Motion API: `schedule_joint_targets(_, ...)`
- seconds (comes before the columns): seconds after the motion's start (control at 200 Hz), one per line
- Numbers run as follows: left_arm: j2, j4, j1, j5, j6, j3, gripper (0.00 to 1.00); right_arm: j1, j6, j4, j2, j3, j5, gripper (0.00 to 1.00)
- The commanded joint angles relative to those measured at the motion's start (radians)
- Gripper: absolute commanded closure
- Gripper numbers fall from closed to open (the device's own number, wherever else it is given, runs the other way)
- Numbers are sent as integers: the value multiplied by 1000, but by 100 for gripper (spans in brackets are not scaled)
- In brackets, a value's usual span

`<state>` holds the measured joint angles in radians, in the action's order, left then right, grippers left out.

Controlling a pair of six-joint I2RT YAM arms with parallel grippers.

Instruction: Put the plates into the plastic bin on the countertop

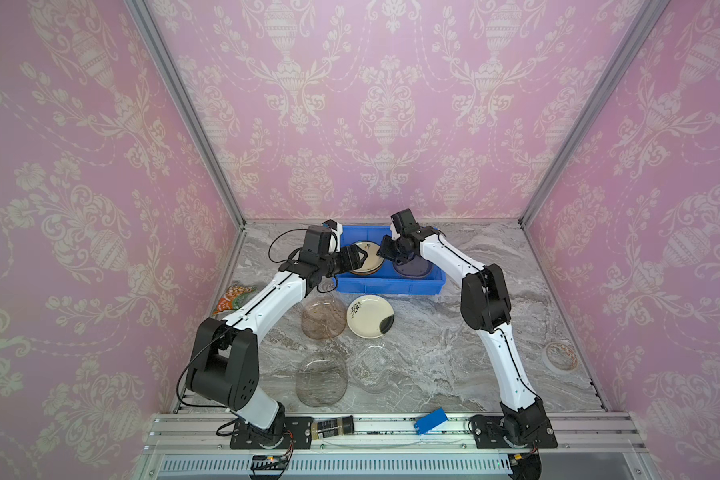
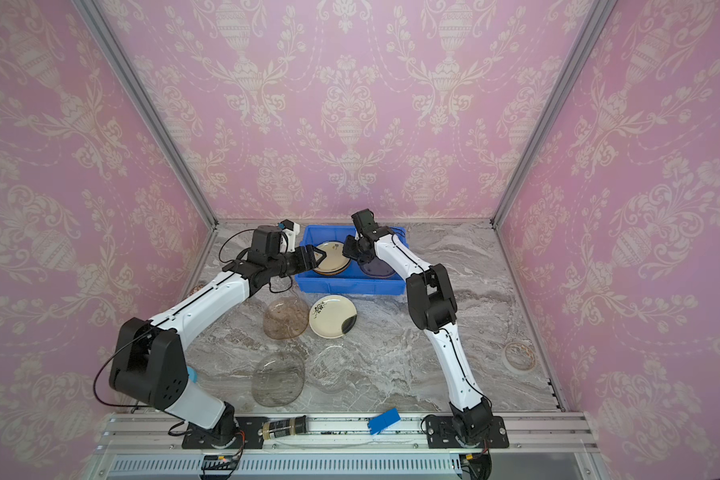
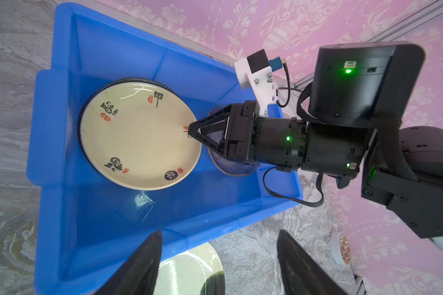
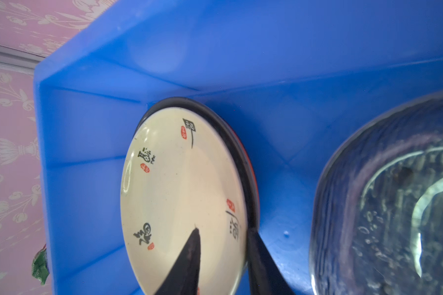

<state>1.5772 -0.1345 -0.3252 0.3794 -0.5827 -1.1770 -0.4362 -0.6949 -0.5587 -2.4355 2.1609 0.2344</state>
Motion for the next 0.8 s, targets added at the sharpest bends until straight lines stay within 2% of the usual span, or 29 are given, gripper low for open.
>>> schedule_joint_targets(0.0, 15, 12, -7, 17, -19, 16, 27, -2, 27, -6, 40, -12, -33, 66)
schedule_joint_targets(0.23, 14, 14, -14, 22, -11, 29, 26, -3, 81, -10, 155, -91, -94, 63)
schedule_joint_targets(0.345, 2, 26, -18, 21, -11, 51, 26, -4, 90, 19, 262, -182, -99, 63)
schedule_joint_targets(0.45, -6, 34, -23, 23, -9, 73, 26, -14, 135, 71, 393, -331, -93, 63)
schedule_joint_targets(0.625, -36, 58, -38, 40, 6, 127, 27, -55, 153, 251, 650, -686, 46, 65)
schedule_joint_targets(0.721, -79, 52, -51, 38, 26, 170, 26, -103, 180, 234, 752, -821, 92, 66)
schedule_joint_targets(0.796, -129, 52, -61, 39, 37, 221, 27, -148, 208, 194, 828, -913, 82, 67)
